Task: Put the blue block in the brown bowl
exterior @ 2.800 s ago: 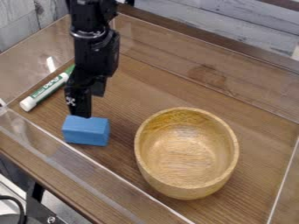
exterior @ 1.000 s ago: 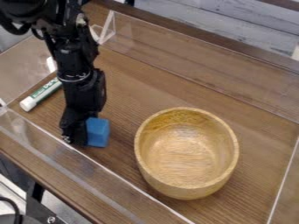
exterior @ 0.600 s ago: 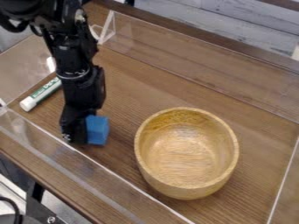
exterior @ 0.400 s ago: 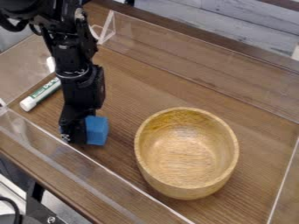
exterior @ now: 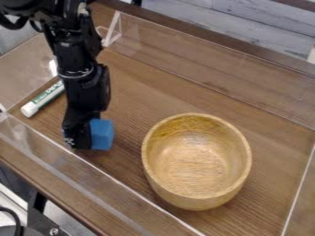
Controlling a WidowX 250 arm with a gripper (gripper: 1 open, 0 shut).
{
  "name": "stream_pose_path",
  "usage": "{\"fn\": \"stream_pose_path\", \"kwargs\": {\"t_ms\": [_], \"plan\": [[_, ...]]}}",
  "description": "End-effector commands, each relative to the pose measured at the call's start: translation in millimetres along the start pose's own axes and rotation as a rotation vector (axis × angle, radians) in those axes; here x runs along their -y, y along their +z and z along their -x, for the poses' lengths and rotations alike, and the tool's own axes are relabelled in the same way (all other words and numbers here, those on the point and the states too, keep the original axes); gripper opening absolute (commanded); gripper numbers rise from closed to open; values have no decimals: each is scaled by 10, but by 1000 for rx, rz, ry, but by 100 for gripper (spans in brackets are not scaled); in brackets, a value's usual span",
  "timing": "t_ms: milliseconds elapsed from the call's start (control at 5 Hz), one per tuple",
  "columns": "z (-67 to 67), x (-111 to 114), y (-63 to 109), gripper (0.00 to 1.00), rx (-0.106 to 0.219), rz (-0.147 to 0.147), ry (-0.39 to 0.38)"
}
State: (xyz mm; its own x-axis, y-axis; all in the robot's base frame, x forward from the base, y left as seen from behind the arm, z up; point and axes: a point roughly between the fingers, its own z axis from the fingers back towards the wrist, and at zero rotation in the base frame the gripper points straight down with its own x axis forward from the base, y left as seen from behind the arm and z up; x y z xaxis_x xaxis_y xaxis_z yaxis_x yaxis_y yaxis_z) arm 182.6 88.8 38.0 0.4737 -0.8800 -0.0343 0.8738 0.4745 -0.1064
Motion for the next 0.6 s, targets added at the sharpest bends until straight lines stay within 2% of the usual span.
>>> {"fn": "stream_pose_path", "kwargs": {"t_ms": [0, 400], "plan": [[-20, -116, 210, 0, 6, -78, 9], [-70, -92, 325, 0, 8, -82, 57]]}}
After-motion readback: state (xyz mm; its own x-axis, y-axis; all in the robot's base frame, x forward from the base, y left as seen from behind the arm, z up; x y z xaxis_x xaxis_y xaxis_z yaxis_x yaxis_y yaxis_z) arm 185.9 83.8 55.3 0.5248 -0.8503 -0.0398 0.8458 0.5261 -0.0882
